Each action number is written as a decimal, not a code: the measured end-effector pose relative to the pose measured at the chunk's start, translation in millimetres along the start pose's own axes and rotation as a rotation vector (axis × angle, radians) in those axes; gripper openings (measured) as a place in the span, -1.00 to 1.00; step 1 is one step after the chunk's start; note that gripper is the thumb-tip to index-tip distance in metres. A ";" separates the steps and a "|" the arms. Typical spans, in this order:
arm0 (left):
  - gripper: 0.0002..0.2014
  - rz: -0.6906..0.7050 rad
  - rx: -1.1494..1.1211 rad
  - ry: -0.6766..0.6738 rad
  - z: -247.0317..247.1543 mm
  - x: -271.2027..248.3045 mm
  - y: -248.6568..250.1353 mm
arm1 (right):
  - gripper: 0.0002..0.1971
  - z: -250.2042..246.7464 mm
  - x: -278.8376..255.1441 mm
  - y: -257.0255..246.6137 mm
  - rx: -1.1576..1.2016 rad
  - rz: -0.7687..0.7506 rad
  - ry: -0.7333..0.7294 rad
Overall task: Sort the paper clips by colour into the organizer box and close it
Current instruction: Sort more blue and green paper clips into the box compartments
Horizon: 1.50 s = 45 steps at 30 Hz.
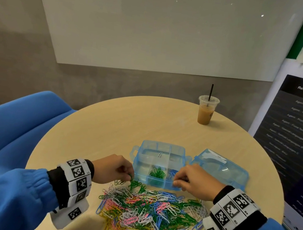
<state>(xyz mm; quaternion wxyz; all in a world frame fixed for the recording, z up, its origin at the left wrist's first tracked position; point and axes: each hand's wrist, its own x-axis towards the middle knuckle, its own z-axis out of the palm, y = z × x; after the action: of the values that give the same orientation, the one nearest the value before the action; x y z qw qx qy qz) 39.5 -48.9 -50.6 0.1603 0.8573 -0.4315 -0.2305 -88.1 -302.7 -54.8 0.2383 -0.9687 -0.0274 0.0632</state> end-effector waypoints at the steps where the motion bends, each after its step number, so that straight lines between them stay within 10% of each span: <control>1: -0.93 0.019 -0.041 0.004 -3.3 0.2 0.9 | -0.80 0.1 0.0 0.0 0.002 -0.001 0.000; 24: -0.73 -0.084 -0.247 0.363 -27.6 44.6 42.4 | -0.80 -0.6 -3.6 1.4 0.023 0.012 -0.010; 32: -0.63 -0.434 0.125 -0.127 -14.7 18.5 8.8 | -0.80 0.0 2.0 0.6 0.004 0.035 -0.005; 45: -0.55 -0.311 0.168 -0.002 29.1 34.1 46.4 | -0.80 -5.8 6.0 7.1 0.025 0.062 0.030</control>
<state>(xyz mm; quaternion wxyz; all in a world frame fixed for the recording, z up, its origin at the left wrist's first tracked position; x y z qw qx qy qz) 10.9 -105.6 -61.9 0.0499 0.9239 -0.3116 -0.2165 -81.2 -311.1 -53.7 0.2489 -0.9668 0.0071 0.0565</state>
